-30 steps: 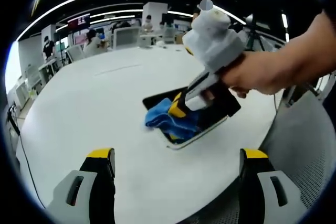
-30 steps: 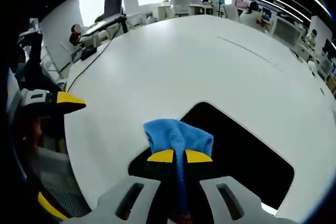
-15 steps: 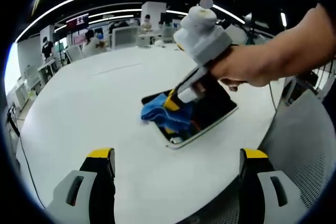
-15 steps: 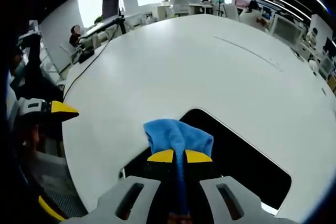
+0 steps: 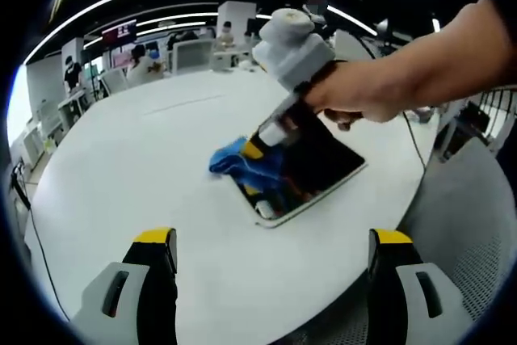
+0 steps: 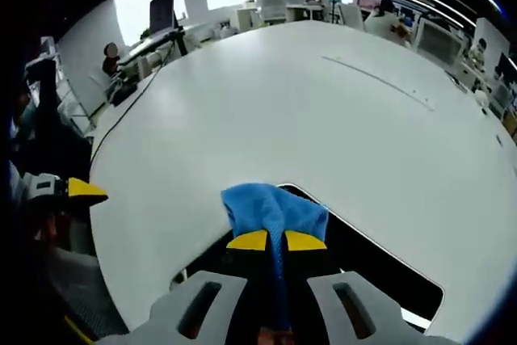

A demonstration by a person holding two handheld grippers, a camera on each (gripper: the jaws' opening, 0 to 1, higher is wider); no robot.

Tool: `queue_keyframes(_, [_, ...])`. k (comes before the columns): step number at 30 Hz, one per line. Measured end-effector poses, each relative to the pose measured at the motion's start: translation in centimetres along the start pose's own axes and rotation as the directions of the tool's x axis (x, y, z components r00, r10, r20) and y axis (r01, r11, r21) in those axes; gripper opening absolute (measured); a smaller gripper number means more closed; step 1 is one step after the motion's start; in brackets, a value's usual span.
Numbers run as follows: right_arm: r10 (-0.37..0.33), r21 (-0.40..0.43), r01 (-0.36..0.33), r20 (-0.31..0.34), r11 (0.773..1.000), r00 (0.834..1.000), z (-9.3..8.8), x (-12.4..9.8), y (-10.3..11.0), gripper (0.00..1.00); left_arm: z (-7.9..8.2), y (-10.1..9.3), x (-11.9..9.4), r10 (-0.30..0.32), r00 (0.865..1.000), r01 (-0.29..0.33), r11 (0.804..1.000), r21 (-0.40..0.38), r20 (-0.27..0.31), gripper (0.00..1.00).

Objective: Wipe the mirror surface with the cleaning cloth until all visible marks leave the cleaned area.

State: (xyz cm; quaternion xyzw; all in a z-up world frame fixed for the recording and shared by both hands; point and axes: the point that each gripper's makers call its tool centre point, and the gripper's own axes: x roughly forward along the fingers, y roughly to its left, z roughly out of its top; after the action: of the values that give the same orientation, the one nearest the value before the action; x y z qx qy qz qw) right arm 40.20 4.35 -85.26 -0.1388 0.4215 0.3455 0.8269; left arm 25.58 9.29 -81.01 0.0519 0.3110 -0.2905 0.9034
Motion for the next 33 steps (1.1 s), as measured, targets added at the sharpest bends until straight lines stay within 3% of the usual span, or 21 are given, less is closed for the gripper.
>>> queue_keyframes(20, [0.019, 0.045, -0.018, -0.007, 0.999, 1.0, 1.8, 1.4, -1.6, 0.01, -0.2, 0.2, 0.2, 0.01, 1.0, -0.01, 1.0, -0.003, -0.007, 0.99])
queue_keyframes(23, [0.018, 0.04, -0.018, -0.006, 0.999, 1.0, 1.9, 1.4, -1.6, 0.01, -0.3, 0.3, 0.0, 0.017, 1.0, -0.017, 1.0, 0.006, -0.011, 0.91])
queue_keyframes(33, [0.026, 0.032, -0.026, -0.005, 0.999, 1.0, 1.8, 1.5, -1.7, 0.01, 0.2, 0.1, -0.1, 0.011, 1.0, -0.011, 1.0, -0.022, 0.013, 0.97])
